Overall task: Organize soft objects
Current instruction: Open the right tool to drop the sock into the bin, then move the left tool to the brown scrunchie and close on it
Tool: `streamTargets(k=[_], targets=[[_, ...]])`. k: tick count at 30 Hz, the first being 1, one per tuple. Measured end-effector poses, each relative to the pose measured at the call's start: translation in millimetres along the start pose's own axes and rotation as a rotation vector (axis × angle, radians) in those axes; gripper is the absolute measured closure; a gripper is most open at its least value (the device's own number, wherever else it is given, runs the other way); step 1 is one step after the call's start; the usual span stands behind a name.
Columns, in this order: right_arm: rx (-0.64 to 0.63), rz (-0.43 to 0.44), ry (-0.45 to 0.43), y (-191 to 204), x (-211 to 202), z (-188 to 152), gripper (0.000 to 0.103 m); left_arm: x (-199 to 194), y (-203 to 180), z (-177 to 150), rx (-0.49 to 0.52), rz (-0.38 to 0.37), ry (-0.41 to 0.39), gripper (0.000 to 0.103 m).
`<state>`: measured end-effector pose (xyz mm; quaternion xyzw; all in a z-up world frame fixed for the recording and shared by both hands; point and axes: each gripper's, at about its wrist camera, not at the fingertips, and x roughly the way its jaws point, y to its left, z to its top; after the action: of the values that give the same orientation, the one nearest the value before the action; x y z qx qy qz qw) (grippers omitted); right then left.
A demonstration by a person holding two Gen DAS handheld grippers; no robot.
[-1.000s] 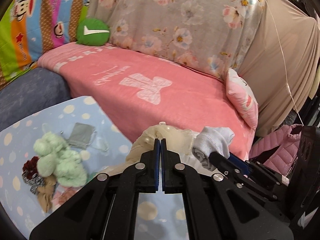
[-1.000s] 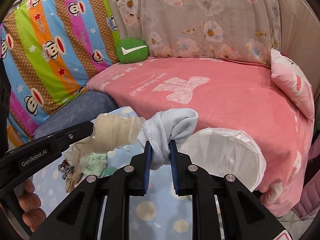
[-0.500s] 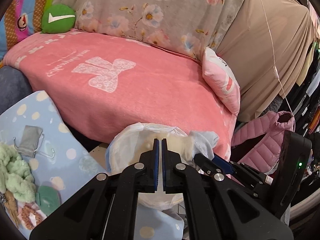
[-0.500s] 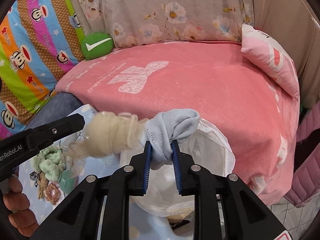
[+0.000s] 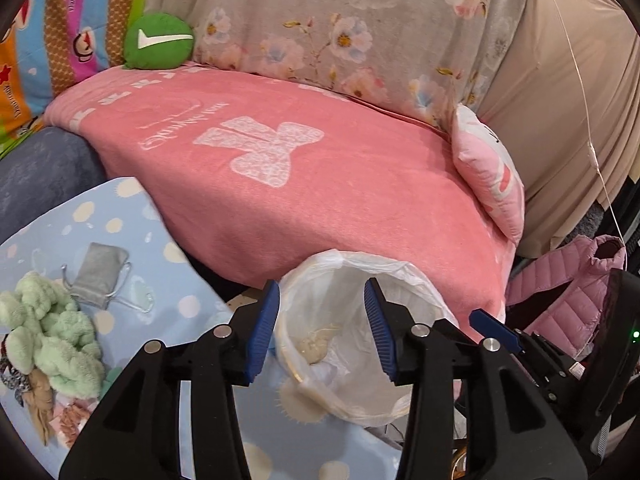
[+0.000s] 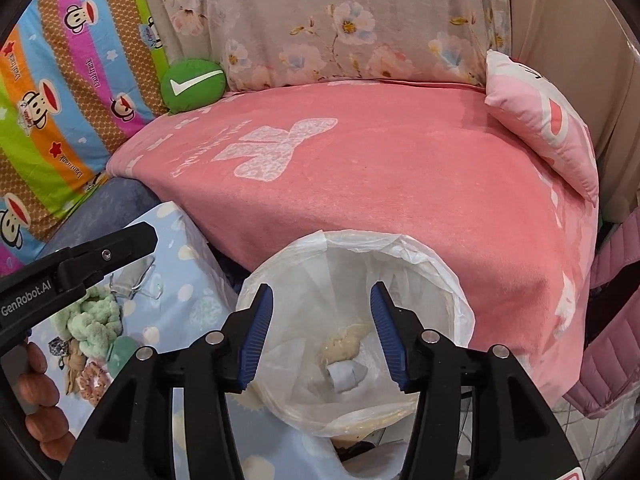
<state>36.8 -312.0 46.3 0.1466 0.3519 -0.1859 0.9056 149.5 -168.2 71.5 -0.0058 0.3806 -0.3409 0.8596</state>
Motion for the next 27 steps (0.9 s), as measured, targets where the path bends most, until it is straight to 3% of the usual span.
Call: streamTargets(k=[6,9,14,22,27], targets=[[-0.043,0.020,-0.011,28.7,-13.3,-6.9,0.047,-22.1,26.6,-10.5,-0.036,0.046,-0.010,0.058],[-0.070,0.039,-0.016,46.5,-20.1,-11.9,0.046,-36.4,44.7,-19.6,-0.055,0.100,-0.015,0.046],[-0.092,0.087,-0.009,74.0,-28.0,-24.7,0.045,-63.2,78.4,-41.7,-0.100,0.153,-0.030,0.036],[-0.162,0.140,0.011,125.9,-34.6,-51.7,0.044,-98.9,150.0,-93.0,-0.160,0.293,0.007,0.036],[-0.202,0.182,0.045,159.7,-33.6,-74.2,0.044,-120.5,189.5,-122.5,-0.226,0.325,0.028,0.036]])
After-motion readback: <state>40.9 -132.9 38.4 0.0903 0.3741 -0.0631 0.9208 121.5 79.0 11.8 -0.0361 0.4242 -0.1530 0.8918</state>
